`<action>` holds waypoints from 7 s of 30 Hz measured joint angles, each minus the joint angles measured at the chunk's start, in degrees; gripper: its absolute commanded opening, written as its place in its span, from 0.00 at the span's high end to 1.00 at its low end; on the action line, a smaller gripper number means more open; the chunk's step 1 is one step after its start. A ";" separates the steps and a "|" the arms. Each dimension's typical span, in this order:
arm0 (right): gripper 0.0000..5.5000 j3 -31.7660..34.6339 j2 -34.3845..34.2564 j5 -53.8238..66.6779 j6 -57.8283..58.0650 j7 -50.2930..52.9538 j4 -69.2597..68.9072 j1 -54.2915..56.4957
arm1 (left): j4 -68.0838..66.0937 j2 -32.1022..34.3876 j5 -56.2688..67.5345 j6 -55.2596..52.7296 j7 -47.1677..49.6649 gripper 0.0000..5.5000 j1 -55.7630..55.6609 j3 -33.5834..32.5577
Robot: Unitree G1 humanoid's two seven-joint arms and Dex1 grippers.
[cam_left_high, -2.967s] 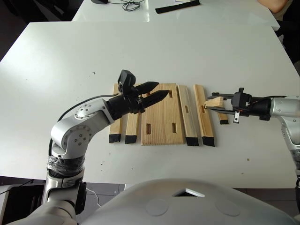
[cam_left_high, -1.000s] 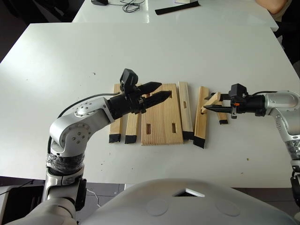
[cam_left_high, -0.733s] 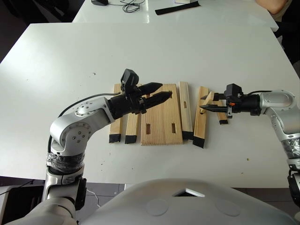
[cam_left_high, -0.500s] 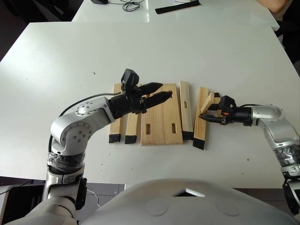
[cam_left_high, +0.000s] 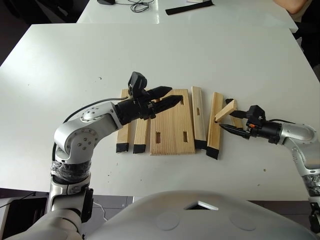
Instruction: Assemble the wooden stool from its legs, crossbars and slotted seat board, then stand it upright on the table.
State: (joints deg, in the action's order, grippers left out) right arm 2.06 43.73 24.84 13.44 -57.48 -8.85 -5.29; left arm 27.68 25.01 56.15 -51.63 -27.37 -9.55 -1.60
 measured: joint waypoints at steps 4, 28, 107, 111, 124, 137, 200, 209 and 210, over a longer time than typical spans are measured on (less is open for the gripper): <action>0.45 4.93 1.13 5.14 6.44 2.31 -8.76 -0.03 | 0.54 -0.22 -0.17 0.33 0.52 0.44 0.33 -0.27; 0.58 6.03 -9.84 16.40 16.56 19.59 -19.08 9.23 | -0.90 -0.66 -0.98 1.10 0.62 0.44 -1.05 -0.16; 0.58 -12.02 6.45 -9.26 -0.09 6.43 -13.86 -12.10 | -0.98 -3.48 -1.09 1.10 4.87 0.44 1.55 -3.85; 0.58 -10.77 7.61 -9.02 -0.24 4.15 -13.88 -13.08 | -0.78 -3.48 -1.10 1.11 4.87 0.44 2.02 -3.85; 0.58 -2.89 10.96 -9.71 -0.70 1.82 -10.78 -15.02 | 1.75 -4.45 -1.32 1.79 6.40 0.44 5.82 -3.95; 0.45 13.11 3.29 1.65 14.37 11.58 -26.19 -25.69 | 6.10 -5.46 -1.34 3.90 10.01 0.44 11.03 -5.87; 0.32 10.09 -5.51 -5.01 8.73 14.89 -15.57 -28.70 | 5.35 -4.54 -1.36 4.95 10.04 0.44 10.40 -5.06; 0.32 6.84 -6.68 -7.71 5.41 15.67 -13.67 -28.61 | 5.34 -4.61 -1.34 4.35 10.30 0.44 9.78 -4.53; 0.32 6.55 -6.97 -7.93 5.17 15.88 -13.47 -28.27 | 5.32 -4.61 -1.33 4.19 10.30 0.44 9.68 -4.48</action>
State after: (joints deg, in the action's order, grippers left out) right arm 8.61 36.76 16.91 18.60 -41.59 -22.32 -33.56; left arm 33.00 20.40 54.82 -47.44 -17.07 0.13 -6.08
